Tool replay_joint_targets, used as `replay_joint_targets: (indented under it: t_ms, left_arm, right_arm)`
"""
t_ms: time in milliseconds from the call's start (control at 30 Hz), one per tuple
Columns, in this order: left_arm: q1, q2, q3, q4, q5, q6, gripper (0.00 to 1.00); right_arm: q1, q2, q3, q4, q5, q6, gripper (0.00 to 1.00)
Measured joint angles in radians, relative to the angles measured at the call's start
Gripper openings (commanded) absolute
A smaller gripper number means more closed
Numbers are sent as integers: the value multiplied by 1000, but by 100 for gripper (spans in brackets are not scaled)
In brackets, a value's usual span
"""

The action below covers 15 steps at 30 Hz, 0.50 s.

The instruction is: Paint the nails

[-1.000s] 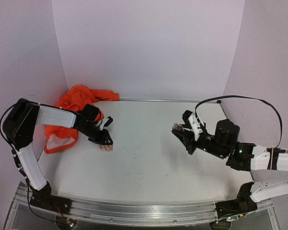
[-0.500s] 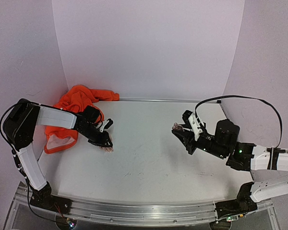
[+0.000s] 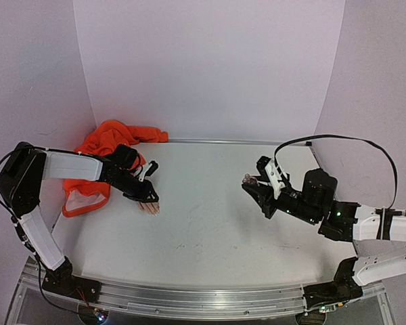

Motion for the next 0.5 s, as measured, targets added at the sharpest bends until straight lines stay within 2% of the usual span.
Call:
replay_joint_targets:
  t_ms: [500]
  left_arm:
    - [18, 11, 5, 17, -8, 3, 0]
  right_arm:
    - [0, 9, 0, 0, 0, 0, 0]
